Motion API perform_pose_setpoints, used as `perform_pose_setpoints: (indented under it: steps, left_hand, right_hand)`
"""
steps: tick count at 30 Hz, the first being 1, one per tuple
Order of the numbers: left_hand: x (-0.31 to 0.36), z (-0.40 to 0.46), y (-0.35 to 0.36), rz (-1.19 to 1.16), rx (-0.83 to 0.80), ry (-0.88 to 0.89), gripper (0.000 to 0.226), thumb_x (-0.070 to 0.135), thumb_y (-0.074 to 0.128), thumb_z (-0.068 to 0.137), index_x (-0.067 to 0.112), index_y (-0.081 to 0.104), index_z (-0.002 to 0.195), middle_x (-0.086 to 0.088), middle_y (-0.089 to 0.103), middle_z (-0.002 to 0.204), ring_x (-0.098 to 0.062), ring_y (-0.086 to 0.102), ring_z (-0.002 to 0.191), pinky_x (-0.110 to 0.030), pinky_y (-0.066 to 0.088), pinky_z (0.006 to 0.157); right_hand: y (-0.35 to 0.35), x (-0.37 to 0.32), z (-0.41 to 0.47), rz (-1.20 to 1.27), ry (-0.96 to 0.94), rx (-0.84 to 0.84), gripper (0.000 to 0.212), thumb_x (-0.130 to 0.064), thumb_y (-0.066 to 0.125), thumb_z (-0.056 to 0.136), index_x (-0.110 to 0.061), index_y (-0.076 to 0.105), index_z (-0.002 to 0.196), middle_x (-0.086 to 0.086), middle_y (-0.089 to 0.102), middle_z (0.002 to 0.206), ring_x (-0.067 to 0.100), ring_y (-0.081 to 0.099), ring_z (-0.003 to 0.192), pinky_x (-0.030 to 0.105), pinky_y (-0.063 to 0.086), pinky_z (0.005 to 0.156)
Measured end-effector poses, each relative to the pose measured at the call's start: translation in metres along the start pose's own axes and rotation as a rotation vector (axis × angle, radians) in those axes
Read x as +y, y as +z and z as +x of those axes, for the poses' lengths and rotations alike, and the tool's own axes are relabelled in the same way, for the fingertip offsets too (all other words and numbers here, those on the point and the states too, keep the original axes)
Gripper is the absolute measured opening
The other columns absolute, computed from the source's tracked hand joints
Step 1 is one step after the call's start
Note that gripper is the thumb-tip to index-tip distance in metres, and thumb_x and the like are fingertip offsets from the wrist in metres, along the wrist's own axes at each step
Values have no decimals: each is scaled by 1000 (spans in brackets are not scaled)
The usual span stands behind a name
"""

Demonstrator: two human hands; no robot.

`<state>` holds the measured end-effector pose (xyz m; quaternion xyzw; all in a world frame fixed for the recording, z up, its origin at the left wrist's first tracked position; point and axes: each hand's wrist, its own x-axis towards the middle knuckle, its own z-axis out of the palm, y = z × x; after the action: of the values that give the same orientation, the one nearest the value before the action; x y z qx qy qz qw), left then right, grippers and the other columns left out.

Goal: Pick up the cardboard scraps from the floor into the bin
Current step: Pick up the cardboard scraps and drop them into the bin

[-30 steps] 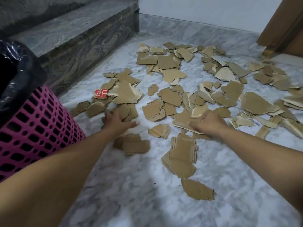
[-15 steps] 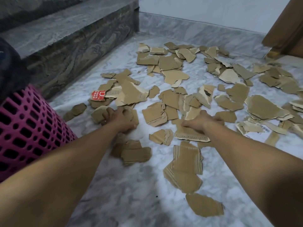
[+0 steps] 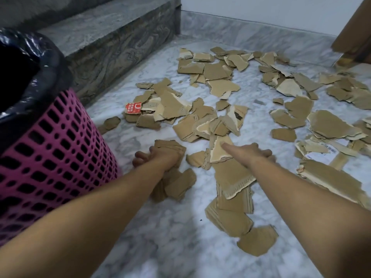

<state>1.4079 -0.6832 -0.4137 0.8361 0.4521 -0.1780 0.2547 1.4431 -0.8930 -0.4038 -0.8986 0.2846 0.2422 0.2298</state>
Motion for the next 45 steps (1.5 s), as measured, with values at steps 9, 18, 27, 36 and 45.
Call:
perform_pose_setpoints:
  steps: [9,18,27,36,45]
  left_hand:
    - [-17,-41,29,72,-23,182,91,48,81,65,28,26,135,-9,16,133,-31,25,121,-37,37,91]
    - [-29,-49,23,405,-251,567,134,42,89,53,43,-7,147,-5,-24,152,-37,10,138,-43,38,105]
    - [-22,-34,16,90,-8,606,59,0,62,75,28,56,127,-5,49,129,-30,53,117,-32,46,93]
    - [20,-70,-65,-21,77,553,25,1,60,82,17,74,96,-9,72,95,-25,66,94,-27,53,75]
    - [33,-164,-250,-74,321,486,20,7,64,82,12,75,98,-11,73,94,-26,67,93,-31,51,70]
  right_hand:
    - [18,-8,-11,62,-54,22,109,-51,91,52,-8,34,134,19,40,134,38,49,120,40,47,93]
    - [14,-3,-2,202,-123,-118,84,-36,97,39,-2,61,107,14,68,106,33,65,99,43,56,88]
    - [-23,-13,-13,235,-273,-301,50,-12,94,57,-1,58,90,13,66,87,26,64,73,33,55,64]
    - [-111,-49,-49,294,-435,-402,58,-7,92,59,-1,61,108,13,68,90,27,66,76,30,54,59]
    - [-210,-144,-170,223,-766,-465,42,-7,88,65,0,60,94,15,67,81,26,65,66,35,57,58]
